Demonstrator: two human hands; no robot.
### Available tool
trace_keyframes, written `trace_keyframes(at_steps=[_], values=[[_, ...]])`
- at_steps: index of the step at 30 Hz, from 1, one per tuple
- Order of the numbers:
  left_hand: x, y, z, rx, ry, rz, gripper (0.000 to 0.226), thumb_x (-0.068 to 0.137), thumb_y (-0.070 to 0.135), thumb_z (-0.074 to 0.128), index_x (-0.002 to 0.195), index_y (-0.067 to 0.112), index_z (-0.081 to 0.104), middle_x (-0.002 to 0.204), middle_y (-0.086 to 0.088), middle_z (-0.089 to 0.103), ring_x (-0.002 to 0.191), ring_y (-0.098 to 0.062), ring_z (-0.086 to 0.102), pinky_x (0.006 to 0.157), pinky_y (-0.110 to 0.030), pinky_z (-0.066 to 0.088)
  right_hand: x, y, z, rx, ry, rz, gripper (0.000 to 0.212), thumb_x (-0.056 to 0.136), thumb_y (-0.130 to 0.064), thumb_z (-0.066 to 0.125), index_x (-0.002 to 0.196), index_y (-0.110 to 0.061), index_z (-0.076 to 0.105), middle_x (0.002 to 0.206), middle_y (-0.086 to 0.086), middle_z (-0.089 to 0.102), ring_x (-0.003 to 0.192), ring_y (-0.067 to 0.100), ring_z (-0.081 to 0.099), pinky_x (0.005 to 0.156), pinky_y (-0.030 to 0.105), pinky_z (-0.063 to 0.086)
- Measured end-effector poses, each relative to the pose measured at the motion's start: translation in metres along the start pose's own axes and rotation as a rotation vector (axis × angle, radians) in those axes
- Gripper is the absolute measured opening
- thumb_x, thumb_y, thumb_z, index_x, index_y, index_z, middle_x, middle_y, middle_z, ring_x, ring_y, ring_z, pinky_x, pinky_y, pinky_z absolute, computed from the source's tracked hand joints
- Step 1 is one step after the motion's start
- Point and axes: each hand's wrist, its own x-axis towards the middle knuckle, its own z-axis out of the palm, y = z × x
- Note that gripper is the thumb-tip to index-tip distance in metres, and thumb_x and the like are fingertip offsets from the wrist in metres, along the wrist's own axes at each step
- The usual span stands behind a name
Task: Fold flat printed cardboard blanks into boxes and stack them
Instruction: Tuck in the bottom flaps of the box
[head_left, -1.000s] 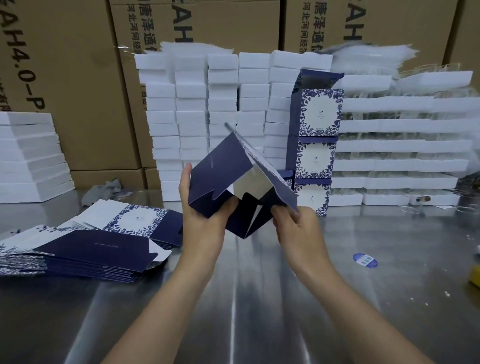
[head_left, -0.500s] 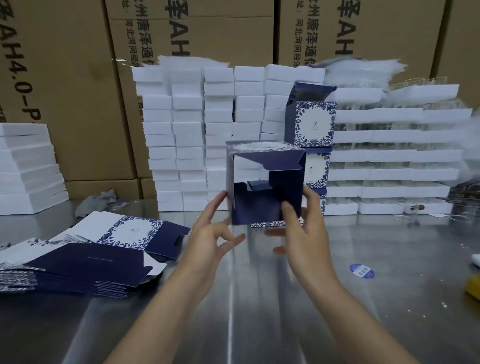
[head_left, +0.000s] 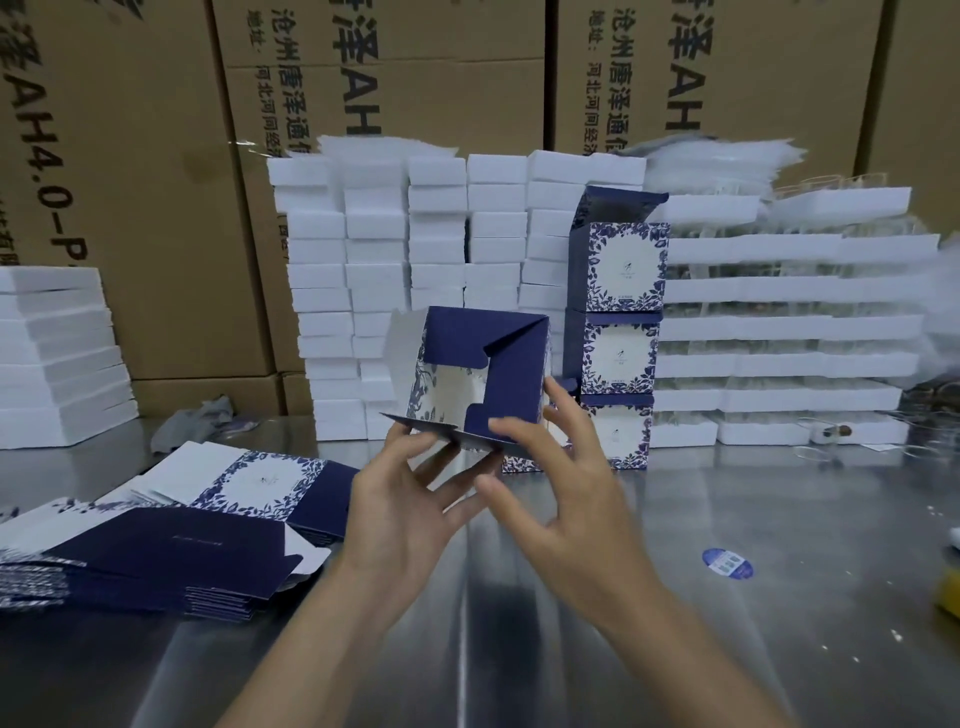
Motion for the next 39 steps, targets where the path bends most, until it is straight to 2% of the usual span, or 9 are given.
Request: trace_keyframes(at_steps=[4,11,16,22,28,32,34,36,39], values=[[-0.004,0.003,0.006,0.034,-0.050,-0.027,0.083,0.076,0.053,0.089,0.143,0.012,0.062,0.147,-0.027,0.060,0.133,-0.046,0.061,0.108,-0.057,0.052,0.000,0.001,0.001,0.020,0.064,0.024,0.028,0.091,-0.066,0.063,0.112,-0.048,0.064,0.166,-0.027,0.022,0.150,0.003,0.035,0.104,0.017,0.035],[-0.006,-0.002,0.013,0.030,0.018,0.032,0.070,0.091,0.063,0.071,0.138,0.011,0.067,0.139,-0.027,0.065,0.127,-0.044,0.066,0.102,-0.056,0.056,0.002,0.000,0.003,0.045,0.108,0.030,0.024,0.097,-0.060,0.058,0.094,-0.041,0.071,0.159,-0.022,0.032,0.143,0.011,0.045,0.107,0.036,0.047],[-0.006,-0.004,0.013,-0.043,0.082,0.020,0.083,0.088,0.075,0.067,0.145,0.016,0.059,0.135,-0.025,0.069,0.124,-0.046,0.068,0.098,-0.057,0.059,0.002,0.002,0.002,0.015,0.162,0.021,0.019,0.100,-0.049,0.059,0.097,-0.035,0.072,0.155,-0.020,0.036,0.136,0.006,0.049,0.102,0.012,0.041],[-0.007,-0.016,0.019,0.169,0.105,0.129,0.063,0.096,0.048,0.074,0.146,0.012,0.058,0.131,-0.013,0.074,0.120,-0.031,0.073,0.095,-0.045,0.062,0.004,0.005,0.005,0.014,0.243,0.047,0.041,0.100,-0.030,0.065,0.140,-0.023,0.064,0.146,-0.019,0.038,0.134,-0.005,0.044,0.106,0.005,0.032],[-0.005,-0.026,0.016,0.187,0.281,0.293,0.044,0.105,0.019,0.066,0.145,0.017,0.046,0.123,-0.015,0.077,0.109,-0.031,0.077,0.090,-0.036,0.064,0.003,0.000,0.005,0.113,0.233,-0.027,0.049,0.090,-0.003,0.076,0.129,-0.027,0.059,0.137,-0.009,0.051,0.130,0.010,0.054,0.104,0.026,0.047],[-0.006,-0.027,0.016,0.239,0.404,0.159,0.054,0.105,0.039,0.062,0.154,0.028,0.043,0.134,0.001,0.073,0.101,-0.014,0.079,0.097,-0.028,0.039,0.001,-0.014,0.010,0.393,0.284,0.369,0.045,0.087,-0.029,0.085,0.112,-0.038,0.049,0.116,-0.020,0.058,0.111,0.008,0.064,0.085,0.024,0.052],[-0.005,-0.028,0.015,0.255,0.407,0.113,0.059,0.105,0.044,0.060,0.159,0.028,0.042,0.136,0.006,0.072,0.100,-0.009,0.079,0.099,-0.029,0.034,0.003,-0.012,0.009,0.422,0.133,0.591,0.035,0.086,-0.054,0.077,0.100,-0.029,0.058,0.095,-0.016,0.068,0.091,0.006,0.068,0.078,0.030,0.051],[-0.006,-0.028,0.016,0.248,0.405,0.108,0.054,0.106,0.042,0.058,0.156,0.025,0.046,0.132,0.005,0.074,0.099,-0.010,0.079,0.097,-0.026,0.038,0.004,-0.010,0.009,0.535,-0.059,0.695,0.039,0.093,-0.055,0.068,0.087,-0.016,0.067,0.075,-0.005,0.072,0.075,0.011,0.071,0.072,0.035,0.051],[-0.005,-0.028,0.017,0.206,0.452,0.095,0.057,0.104,0.040,0.062,0.156,0.022,0.046,0.129,0.001,0.076,0.097,-0.013,0.080,0.085,-0.023,0.046,0.006,-0.013,0.009,0.674,-0.086,0.680,0.035,0.093,-0.045,0.065,0.075,-0.015,0.066,0.063,0.002,0.066,0.064,0.014,0.068,0.062,0.029,0.044]])
